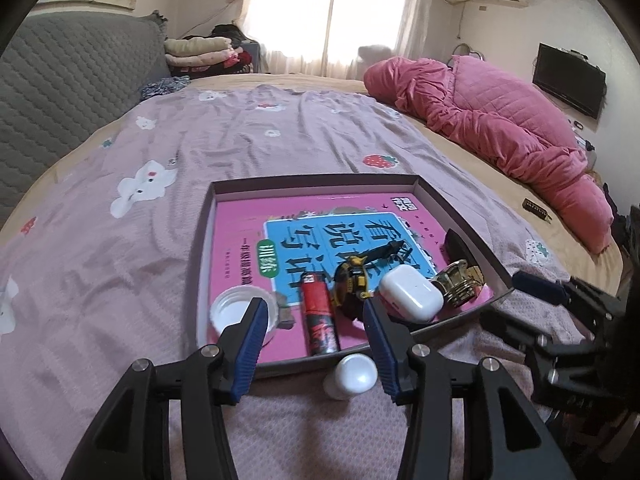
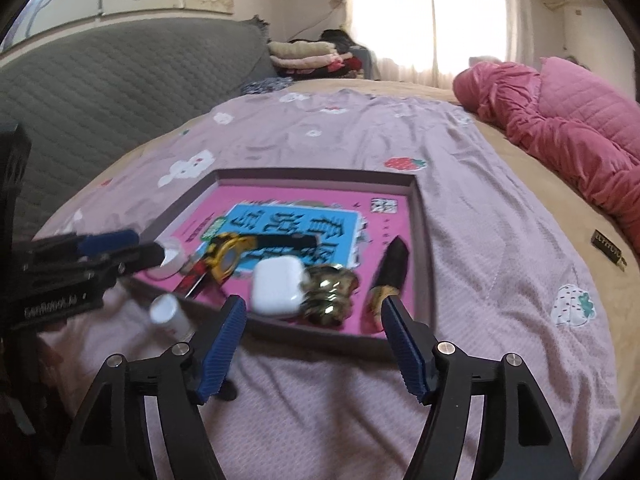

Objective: Organize rigid objects
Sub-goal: 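Withdraw both open tools toward the white pill bottle and black clip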

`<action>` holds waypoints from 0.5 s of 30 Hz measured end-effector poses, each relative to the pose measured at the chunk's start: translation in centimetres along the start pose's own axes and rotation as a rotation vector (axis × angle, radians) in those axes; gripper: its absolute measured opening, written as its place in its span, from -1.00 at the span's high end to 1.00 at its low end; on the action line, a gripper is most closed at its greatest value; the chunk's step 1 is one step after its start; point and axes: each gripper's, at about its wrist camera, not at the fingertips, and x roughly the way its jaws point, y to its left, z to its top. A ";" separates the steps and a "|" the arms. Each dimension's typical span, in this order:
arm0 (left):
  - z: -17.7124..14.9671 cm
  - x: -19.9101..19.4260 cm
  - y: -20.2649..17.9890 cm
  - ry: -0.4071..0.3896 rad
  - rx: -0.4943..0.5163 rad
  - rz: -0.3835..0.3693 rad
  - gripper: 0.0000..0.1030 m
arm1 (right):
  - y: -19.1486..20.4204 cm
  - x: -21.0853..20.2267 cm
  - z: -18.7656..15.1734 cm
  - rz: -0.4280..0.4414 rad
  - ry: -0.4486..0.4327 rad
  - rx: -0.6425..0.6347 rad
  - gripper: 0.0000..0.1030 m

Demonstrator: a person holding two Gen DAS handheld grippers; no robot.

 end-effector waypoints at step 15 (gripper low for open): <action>-2.4 -0.5 1.0 0.097 -0.029 -0.005 0.04 | 5.4 1.8 -3.5 0.073 0.146 -0.076 -0.40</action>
